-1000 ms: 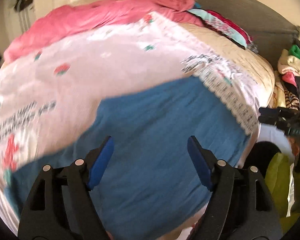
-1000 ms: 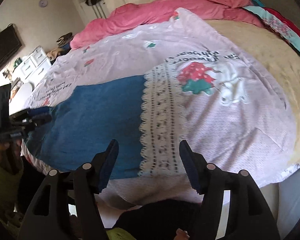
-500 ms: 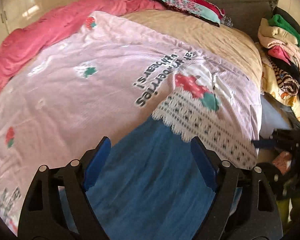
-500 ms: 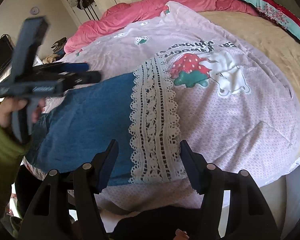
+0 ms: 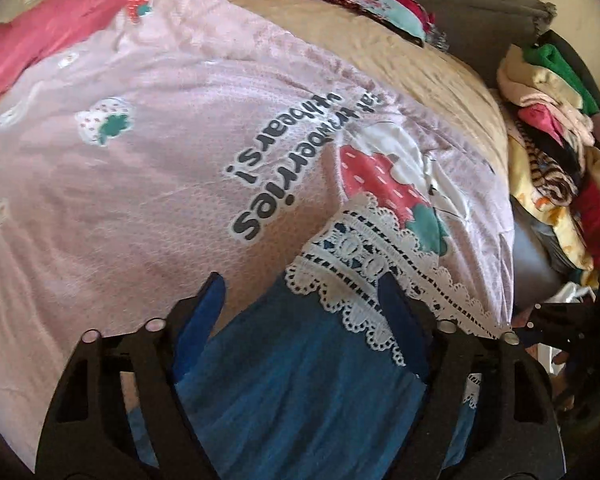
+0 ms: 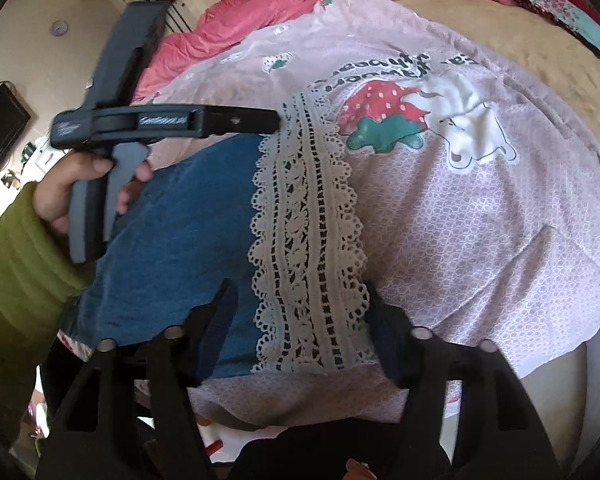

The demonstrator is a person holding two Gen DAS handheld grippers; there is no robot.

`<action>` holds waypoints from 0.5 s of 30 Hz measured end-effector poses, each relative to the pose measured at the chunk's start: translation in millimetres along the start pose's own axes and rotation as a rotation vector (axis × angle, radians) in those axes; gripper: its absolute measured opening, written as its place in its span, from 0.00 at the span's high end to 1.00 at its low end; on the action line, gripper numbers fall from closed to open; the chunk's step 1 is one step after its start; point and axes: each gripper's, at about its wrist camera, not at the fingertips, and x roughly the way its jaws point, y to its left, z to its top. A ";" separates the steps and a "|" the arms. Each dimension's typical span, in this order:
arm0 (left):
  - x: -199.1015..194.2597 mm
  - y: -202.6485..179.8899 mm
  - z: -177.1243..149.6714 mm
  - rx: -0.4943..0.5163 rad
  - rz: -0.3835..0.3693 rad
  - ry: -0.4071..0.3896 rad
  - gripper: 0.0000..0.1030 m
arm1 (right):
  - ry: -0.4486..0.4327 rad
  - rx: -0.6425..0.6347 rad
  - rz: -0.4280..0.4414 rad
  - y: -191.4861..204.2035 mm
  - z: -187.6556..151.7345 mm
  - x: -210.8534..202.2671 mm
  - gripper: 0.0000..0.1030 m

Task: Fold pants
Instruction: 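Grasp the lace trim with the left gripper while the right gripper grasps the lace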

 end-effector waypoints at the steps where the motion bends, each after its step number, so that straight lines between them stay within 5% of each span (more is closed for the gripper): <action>1: 2.7 -0.9 -0.6 0.008 -0.027 0.013 0.52 | -0.005 -0.004 0.003 0.3 -0.8 -1.3 0.50; 5: 10.1 -5.5 -4.3 0.039 -0.050 0.036 0.58 | 0.010 0.026 0.008 -3.9 1.3 3.1 0.48; 10: 22.8 3.2 -6.6 -0.014 -0.062 0.030 0.45 | 0.029 0.034 0.021 -4.4 4.2 10.2 0.53; 12: 22.6 -1.5 -8.8 -0.007 -0.097 0.038 0.62 | 0.012 0.040 0.021 -5.2 3.7 6.7 0.72; 15: 14.3 -14.5 -12.3 0.046 -0.083 0.032 0.70 | -0.019 0.027 0.045 -3.0 2.5 1.0 0.75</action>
